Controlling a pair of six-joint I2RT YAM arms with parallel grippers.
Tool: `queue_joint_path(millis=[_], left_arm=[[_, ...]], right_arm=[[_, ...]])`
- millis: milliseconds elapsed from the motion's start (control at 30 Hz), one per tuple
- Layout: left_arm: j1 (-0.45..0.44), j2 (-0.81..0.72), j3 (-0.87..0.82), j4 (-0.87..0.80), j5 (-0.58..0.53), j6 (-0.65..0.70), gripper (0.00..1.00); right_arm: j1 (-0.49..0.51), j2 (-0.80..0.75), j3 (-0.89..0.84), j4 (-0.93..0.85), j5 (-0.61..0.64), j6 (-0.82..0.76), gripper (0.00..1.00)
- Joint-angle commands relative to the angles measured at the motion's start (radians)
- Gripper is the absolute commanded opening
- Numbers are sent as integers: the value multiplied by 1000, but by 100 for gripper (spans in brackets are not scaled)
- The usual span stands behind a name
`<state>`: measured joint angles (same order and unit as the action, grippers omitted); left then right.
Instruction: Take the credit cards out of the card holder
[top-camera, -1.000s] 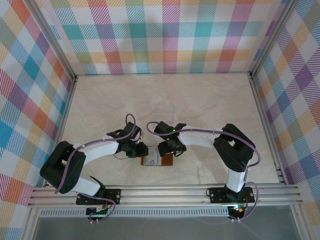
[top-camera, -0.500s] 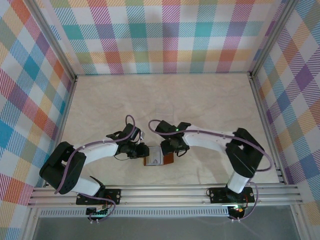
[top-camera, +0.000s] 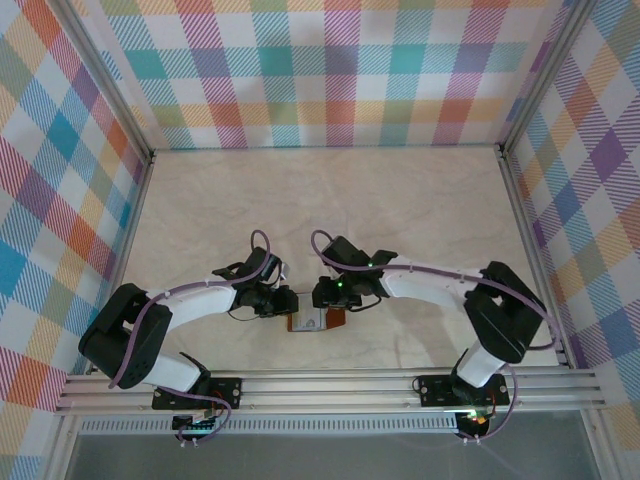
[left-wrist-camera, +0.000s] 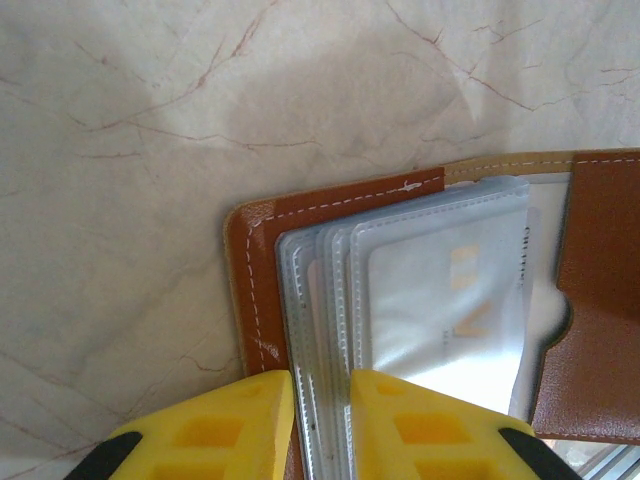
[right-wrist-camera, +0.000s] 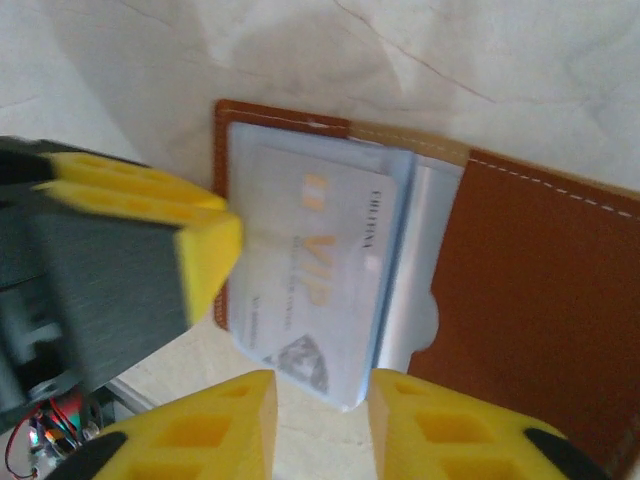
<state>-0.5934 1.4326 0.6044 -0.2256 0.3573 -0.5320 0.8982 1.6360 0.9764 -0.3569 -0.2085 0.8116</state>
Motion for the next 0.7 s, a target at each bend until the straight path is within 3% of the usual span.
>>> queue_joint_path(millis=[0,200,567,667], left_arm=[[-11,14,-42,-114,-17,-7,24],[-11,16,-46,-122,-23,-7,24],[-11,23,-42,-143,-32,-2,24],[-11,27,-40,-145,-35,-6,24]], right_arm=[[-34,37,-64,150,-123,57,27],[-90,82,-152,349,-232,79,23],[-112,145,-184,461,-310,99,21],[-114,138,-190,435,-282,103,19]])
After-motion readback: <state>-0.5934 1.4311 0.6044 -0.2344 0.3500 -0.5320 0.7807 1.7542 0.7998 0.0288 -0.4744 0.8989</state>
